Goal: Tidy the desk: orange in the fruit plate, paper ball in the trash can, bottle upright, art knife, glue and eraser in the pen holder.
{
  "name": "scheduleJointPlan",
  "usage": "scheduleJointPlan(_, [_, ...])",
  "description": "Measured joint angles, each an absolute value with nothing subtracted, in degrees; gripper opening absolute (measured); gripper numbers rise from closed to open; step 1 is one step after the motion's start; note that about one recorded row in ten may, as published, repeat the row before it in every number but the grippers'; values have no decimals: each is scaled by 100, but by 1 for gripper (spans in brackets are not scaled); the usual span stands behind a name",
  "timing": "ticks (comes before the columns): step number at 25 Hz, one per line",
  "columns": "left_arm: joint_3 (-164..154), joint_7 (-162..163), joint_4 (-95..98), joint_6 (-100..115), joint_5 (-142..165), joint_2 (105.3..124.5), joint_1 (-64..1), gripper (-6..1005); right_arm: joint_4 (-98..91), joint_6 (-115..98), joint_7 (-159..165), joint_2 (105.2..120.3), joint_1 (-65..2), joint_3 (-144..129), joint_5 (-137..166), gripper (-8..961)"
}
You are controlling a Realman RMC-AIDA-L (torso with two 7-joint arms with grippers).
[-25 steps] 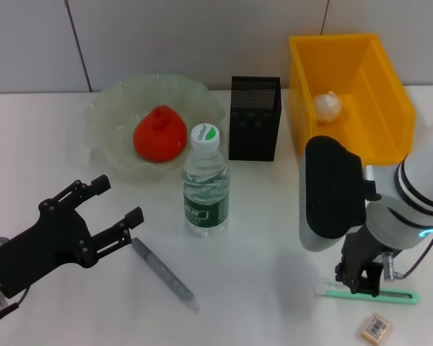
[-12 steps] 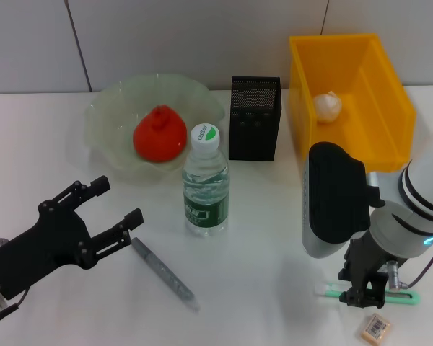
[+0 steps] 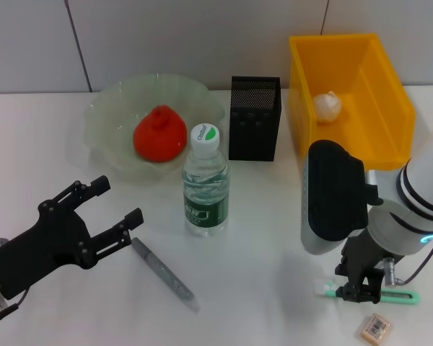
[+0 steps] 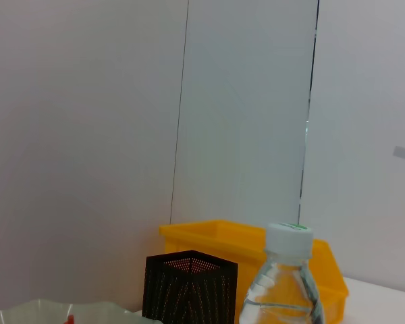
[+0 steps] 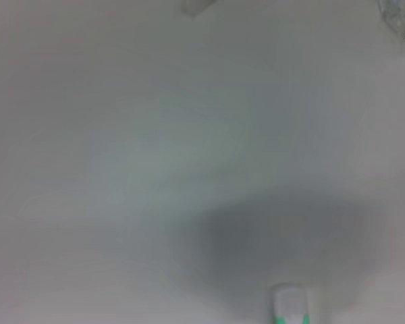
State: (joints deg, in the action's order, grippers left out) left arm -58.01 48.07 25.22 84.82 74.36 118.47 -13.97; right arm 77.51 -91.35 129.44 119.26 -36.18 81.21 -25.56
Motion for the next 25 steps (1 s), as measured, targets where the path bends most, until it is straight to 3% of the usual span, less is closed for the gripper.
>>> scheduleJointPlan(11, [-5801, 4807, 2522, 8481, 7436, 11848, -1416, 826, 7529, -9007, 12935, 11927, -3671, 8122, -2587, 276])
scheduleJointPlan(25, [-5801, 4807, 2522, 8474, 7436, 11848, -1430, 826, 7451, -8930, 12955, 11927, -3679, 8105, -2565, 182])
